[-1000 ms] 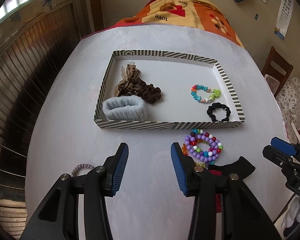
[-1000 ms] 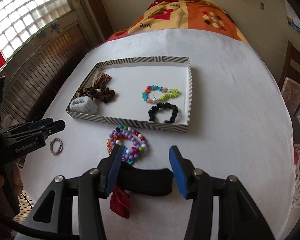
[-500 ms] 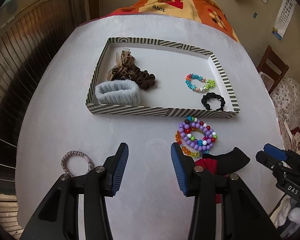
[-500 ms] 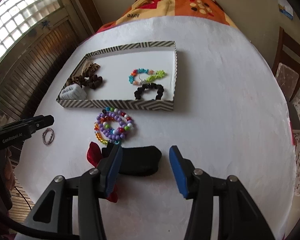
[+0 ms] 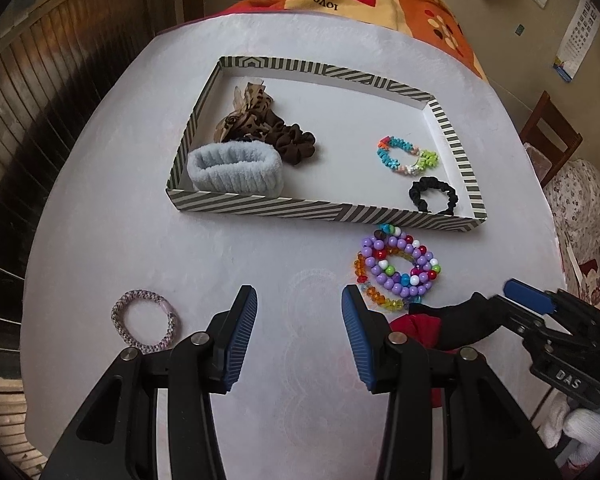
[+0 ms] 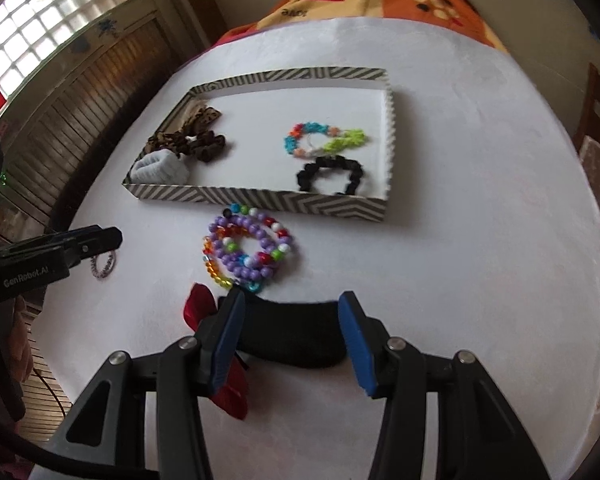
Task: Organize jewelry
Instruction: 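Withdraw both open grippers from the tray toward the remaining bracelets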
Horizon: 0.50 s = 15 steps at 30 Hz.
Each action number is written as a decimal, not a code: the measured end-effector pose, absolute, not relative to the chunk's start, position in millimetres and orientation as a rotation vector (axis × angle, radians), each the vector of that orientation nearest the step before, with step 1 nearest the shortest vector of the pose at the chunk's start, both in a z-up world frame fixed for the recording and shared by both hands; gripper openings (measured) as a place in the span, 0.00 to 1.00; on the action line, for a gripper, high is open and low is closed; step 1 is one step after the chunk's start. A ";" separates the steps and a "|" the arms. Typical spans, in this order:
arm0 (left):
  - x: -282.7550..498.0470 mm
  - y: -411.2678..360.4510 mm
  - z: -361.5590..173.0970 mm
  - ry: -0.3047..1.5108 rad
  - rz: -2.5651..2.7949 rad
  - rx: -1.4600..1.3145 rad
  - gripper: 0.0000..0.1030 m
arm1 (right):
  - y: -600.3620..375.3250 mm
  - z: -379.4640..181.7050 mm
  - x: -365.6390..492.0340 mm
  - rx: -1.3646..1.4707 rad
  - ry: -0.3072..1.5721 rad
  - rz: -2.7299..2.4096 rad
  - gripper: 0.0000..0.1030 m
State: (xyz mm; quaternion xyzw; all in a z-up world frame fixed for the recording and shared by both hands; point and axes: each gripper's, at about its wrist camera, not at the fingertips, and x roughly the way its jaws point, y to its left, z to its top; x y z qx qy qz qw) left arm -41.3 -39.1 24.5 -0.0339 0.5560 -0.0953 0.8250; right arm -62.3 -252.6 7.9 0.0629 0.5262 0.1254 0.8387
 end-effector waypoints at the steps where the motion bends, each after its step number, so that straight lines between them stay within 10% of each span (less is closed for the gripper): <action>1: -41.1 -38.6 23.9 1.183 -0.199 -0.073 0.35 | -251.6 6.3 -59.4 0.138 1.114 0.276 0.47; 7: -37.5 -28.5 22.4 1.187 -0.170 -0.097 0.35 | -250.6 -14.5 -28.8 0.181 1.141 0.288 0.23; 15: -29.0 6.7 27.8 1.170 -0.085 -0.176 0.35 | -233.2 -38.8 0.6 0.121 1.200 0.309 0.22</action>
